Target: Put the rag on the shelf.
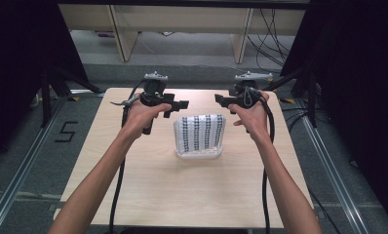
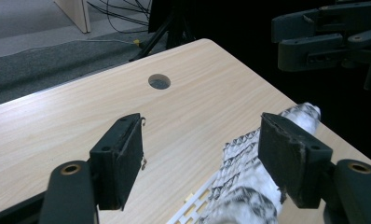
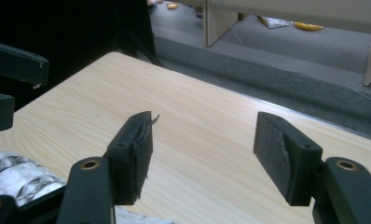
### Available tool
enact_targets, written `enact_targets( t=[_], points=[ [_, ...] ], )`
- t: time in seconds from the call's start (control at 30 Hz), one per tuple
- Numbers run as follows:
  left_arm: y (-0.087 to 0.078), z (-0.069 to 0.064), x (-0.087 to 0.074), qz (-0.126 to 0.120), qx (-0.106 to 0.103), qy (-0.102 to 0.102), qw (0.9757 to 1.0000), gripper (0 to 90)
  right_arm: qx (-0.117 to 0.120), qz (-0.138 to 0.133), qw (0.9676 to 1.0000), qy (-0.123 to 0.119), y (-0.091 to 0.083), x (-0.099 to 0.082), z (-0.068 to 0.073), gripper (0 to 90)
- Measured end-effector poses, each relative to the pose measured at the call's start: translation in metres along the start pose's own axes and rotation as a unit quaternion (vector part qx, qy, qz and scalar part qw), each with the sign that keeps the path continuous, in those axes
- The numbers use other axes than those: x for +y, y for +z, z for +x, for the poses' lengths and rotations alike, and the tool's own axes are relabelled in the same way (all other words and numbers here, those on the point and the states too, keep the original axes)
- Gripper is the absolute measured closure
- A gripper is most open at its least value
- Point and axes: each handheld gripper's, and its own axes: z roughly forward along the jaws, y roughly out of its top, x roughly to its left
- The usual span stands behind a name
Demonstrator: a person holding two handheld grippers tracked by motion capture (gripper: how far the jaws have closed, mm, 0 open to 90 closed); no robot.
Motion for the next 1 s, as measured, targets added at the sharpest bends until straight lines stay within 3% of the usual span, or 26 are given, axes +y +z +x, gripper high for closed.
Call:
enact_targets(
  t=[0.07,0.27,0.3,0.33,0.43,0.73,0.77,0.9,0.97,1.0],
  points=[
    [-0.003,-0.002,-0.002,-0.004,-0.011,0.000,0.9999,30.1,0.007,-0.004,1.0000,-0.004,-0.001,-0.002,-0.001,36.9],
    [-0.011,-0.010,-0.009,-0.006,-0.016,0.012,0.9998,28.9,0.018,-0.010,0.9998,0.004,-0.009,-0.006,0.005,34.8],
    [-0.012,-0.012,-0.010,-0.008,-0.016,0.013,0.9998,28.4,0.016,-0.014,0.9997,-0.008,-0.011,-0.007,0.005,34.8],
    [-0.013,-0.013,-0.011,-0.010,-0.016,0.014,0.9997,28.1,0.023,-0.015,0.9996,0.003,-0.012,-0.008,0.008,34.8],
    [-0.017,-0.017,-0.015,-0.010,-0.018,0.016,0.9997,26.9,0.028,-0.014,0.9995,-0.009,-0.018,-0.009,0.013,34.6],
    [-0.029,-0.020,-0.022,-0.014,-0.014,0.018,0.9996,25.3,0.032,-0.012,0.9994,-0.009,-0.030,-0.011,0.021,32.5],
    [-0.030,-0.020,-0.023,-0.015,-0.014,0.019,0.9996,25.2,0.031,-0.015,0.9992,-0.020,-0.030,-0.011,0.021,32.1],
    [-0.035,-0.023,-0.026,-0.013,-0.017,0.025,0.9994,24.4,0.035,-0.014,0.9992,-0.012,-0.034,-0.013,0.024,30.7],
    [-0.037,-0.025,-0.028,-0.013,-0.021,0.028,0.9993,24.3,0.035,-0.016,0.9989,-0.026,-0.035,-0.014,0.025,29.9],
    [-0.037,-0.026,-0.029,-0.013,-0.022,0.026,0.9993,24.3,0.035,-0.013,0.9992,-0.017,-0.037,-0.015,0.027,29.6]
  ],
)
